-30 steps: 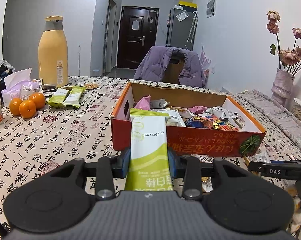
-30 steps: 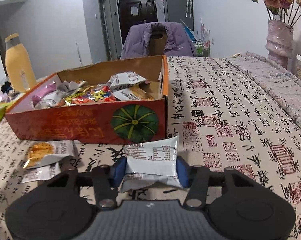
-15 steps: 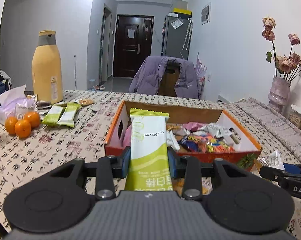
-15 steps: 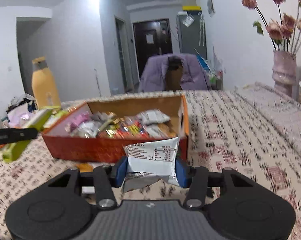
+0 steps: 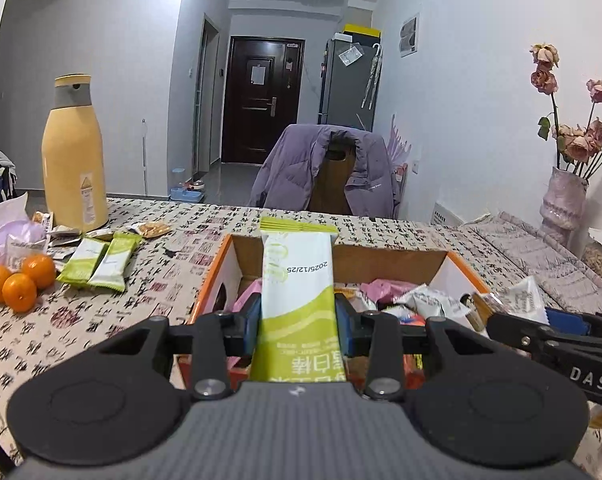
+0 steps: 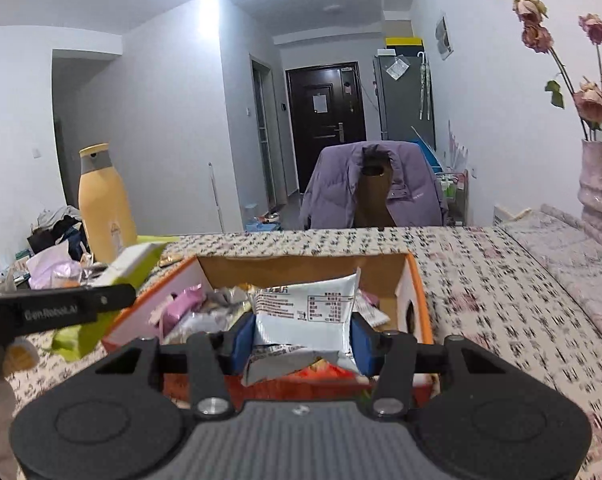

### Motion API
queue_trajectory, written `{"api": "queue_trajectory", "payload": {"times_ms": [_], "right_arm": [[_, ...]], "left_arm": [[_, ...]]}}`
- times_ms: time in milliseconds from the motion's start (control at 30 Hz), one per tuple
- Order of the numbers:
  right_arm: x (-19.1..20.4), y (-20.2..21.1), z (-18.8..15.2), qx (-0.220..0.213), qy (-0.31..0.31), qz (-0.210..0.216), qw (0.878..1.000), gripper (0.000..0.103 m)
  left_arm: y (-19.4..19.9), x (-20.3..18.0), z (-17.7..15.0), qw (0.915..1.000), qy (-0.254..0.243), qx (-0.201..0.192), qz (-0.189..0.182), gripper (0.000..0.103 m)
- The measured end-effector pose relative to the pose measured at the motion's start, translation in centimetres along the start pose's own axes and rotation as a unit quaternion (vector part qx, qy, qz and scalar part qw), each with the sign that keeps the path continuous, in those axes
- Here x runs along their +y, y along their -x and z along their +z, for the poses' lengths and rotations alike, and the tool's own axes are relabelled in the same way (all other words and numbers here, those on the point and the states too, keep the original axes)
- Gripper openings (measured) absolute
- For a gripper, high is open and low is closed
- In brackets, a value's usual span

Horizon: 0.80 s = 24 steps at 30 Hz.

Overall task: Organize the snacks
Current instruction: 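Carry both held snacks into the cardboard box and open both grippers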

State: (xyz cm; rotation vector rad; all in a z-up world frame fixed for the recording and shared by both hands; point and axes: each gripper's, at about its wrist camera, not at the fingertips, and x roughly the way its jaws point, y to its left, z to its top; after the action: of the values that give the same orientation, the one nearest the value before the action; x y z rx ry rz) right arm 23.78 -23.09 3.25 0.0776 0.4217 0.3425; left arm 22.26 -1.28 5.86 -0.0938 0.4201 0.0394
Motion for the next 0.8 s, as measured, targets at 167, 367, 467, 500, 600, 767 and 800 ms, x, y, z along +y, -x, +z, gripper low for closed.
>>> {"api": "queue_trajectory", "payload": {"times_ms": [167, 367, 467, 500, 600, 767, 800], "right_arm": [[0.1, -2.7, 1.7, 0.001, -0.007, 0.007, 1.0, 0.049], [-0.3, -5.2, 3.1, 0.002, -0.014, 0.006, 1.0, 0.049], [-0.4, -6.5, 3.7, 0.002, -0.016, 0.002, 1.0, 0.049], [-0.4, -7.0, 3.8, 0.001, -0.016, 0.0, 1.0, 0.049], [-0.4, -8.2, 3.9, -0.002, -0.014, -0.008, 1.0, 0.049], [-0.8, -9.9, 2.9, -0.005, -0.02, -0.01, 1.0, 0.049], [-0.8, -10.2, 2.6, -0.007, -0.017, -0.01, 1.0, 0.049]], "left_arm": [[-2.0, -0.2, 0.9, 1.0, 0.002, 0.001, 0.002, 0.038], [-4.3, -0.4, 2.0, 1.0, 0.004, 0.004, 0.004, 0.038], [-5.4, -0.5, 2.4, 0.9999, 0.009, 0.005, 0.005, 0.038], [-5.9, -0.6, 2.6, 0.9999, 0.011, 0.006, 0.005, 0.038], [-7.3, -0.7, 2.7, 0.9998, 0.019, 0.007, 0.008, 0.038], [-9.2, -0.8, 2.2, 0.9996, 0.02, 0.004, 0.02, 0.038], [-9.6, -0.8, 2.0, 0.9996, 0.017, 0.003, 0.021, 0.038]]}}
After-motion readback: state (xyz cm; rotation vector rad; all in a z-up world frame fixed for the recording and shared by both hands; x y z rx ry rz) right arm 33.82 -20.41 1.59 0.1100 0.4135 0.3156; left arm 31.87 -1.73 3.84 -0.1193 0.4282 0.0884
